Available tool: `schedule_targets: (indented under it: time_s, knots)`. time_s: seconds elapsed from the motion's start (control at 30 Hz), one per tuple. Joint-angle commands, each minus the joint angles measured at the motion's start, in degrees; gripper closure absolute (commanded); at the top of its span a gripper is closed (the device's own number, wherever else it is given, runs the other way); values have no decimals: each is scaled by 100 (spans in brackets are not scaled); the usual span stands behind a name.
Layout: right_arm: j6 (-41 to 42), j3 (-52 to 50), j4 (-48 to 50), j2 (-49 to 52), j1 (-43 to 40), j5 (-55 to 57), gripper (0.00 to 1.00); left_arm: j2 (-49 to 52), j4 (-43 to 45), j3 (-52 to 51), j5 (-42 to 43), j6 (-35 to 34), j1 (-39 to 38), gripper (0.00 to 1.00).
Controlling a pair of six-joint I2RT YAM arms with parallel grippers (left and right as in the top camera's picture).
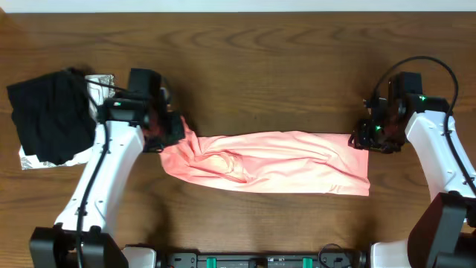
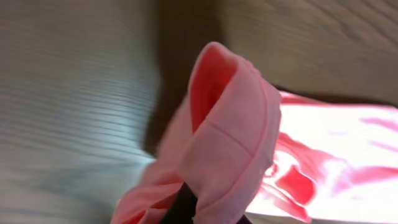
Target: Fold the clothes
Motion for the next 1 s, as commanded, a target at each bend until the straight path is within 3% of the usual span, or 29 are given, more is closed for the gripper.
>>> schedule_targets:
  time_s: [0.0,0.97]
  knots:
    - [-122,111,-20,-101,-44,-90,56,-39,-11,85,328,-173,-334,94]
    - [-122,111,-118,-101,-44,-114,55,111,778,83,-127,-1982,-2570,94]
